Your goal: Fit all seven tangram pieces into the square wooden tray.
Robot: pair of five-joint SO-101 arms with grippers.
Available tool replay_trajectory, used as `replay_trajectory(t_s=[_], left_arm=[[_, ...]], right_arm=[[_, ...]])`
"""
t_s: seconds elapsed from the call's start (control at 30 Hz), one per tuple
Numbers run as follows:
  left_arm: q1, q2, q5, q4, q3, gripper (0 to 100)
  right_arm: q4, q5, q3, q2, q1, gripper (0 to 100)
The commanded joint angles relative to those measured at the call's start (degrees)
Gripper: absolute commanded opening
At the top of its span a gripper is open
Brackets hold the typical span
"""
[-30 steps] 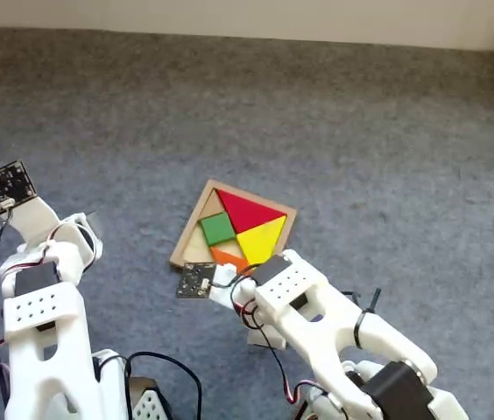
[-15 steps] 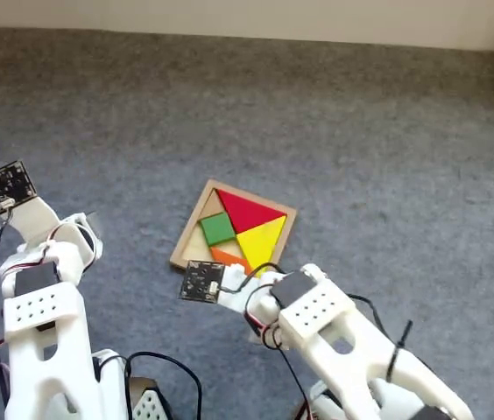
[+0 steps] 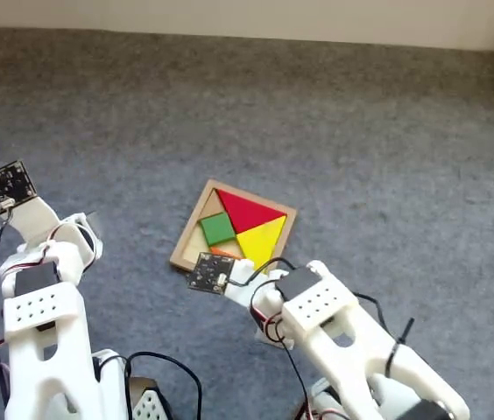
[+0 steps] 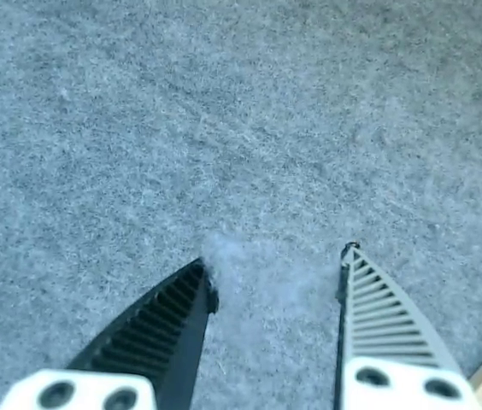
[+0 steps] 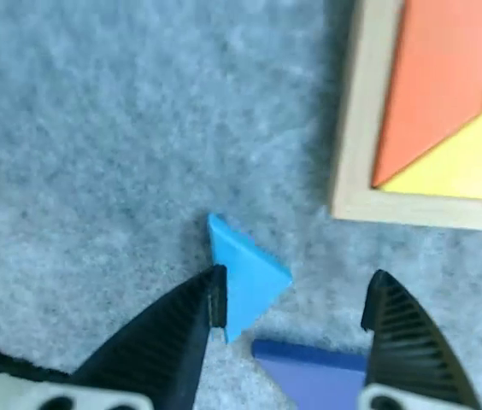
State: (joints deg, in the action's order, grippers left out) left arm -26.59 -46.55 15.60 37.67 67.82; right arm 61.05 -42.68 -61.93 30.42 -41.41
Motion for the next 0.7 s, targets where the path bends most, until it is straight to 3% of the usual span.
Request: replay_trajectory(t_s=[0.0,0.43,0.67], left_arm=[[1.3,-1.1,-0.5,-0.9,-0.4,23],[1.3,-1.1,-0.5,-0.9,-0.4,23],[1.2,-1.1,-0.6,-0.9,-0.4,23]], right_arm=[[0.5,-1.9,0.8,-3.3,0.8,26.0],[0.3,-2.1,0.9,-12.3,-1.5,25.8],[0.4,-2.2,0.9,-10.2,-1.5,9.1]])
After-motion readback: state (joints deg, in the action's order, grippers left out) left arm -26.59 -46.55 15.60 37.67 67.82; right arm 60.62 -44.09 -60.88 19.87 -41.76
